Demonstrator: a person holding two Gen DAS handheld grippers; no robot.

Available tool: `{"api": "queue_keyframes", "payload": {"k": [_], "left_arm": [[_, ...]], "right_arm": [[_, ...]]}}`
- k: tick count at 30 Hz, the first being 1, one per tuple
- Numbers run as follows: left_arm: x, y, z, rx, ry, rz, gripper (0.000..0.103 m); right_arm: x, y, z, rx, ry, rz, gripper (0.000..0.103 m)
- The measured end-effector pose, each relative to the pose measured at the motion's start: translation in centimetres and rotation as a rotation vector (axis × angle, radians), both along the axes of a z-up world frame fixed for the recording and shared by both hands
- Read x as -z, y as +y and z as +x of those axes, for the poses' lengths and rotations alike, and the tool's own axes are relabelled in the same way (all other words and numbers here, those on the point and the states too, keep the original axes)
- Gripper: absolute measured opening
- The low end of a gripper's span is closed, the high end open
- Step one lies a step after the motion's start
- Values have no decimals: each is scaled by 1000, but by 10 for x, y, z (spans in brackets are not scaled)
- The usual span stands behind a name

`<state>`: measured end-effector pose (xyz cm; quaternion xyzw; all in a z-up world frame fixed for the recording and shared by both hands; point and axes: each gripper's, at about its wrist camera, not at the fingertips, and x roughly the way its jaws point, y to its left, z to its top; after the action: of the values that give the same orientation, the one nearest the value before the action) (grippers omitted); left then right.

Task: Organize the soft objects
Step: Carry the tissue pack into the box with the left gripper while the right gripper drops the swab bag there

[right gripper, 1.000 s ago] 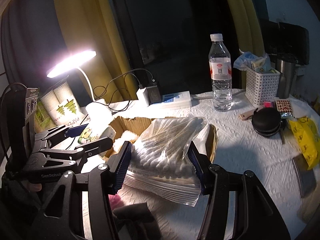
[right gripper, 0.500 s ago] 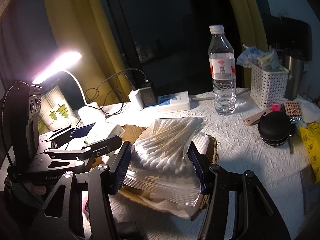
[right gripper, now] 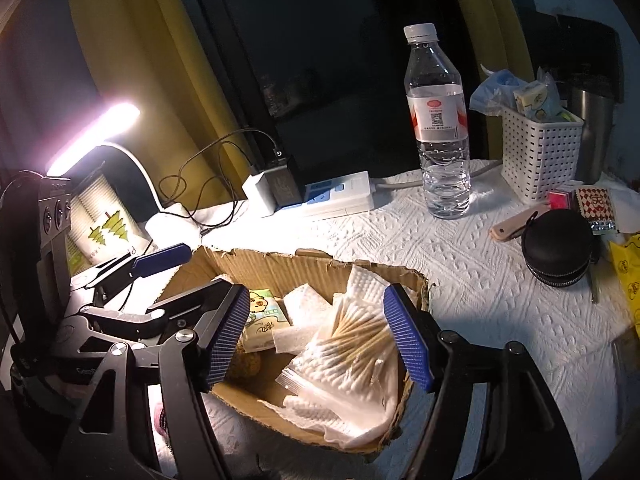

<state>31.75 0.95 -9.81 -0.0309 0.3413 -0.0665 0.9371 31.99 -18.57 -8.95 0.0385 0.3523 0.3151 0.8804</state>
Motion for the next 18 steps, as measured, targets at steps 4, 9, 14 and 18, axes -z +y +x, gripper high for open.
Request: {"api": "queue_keyframes", "payload": {"k": [4, 9, 14, 18], "left_arm": [[-6, 1, -8, -3, -15, 3, 90], [-16, 2, -21, -9, -40, 1, 90], [-24, 2, -40, -11, -61, -2, 90], [-28, 2, -57, -13, -76, -6, 90]], "right_arm": [[-4, -1, -5, 5, -9, -5, 73], [-13, -3, -19, 10, -33, -10, 73], [-20, -3, -36, 9, -55, -15, 73], [-24, -3, -50, 9, -70, -21, 73]]}}
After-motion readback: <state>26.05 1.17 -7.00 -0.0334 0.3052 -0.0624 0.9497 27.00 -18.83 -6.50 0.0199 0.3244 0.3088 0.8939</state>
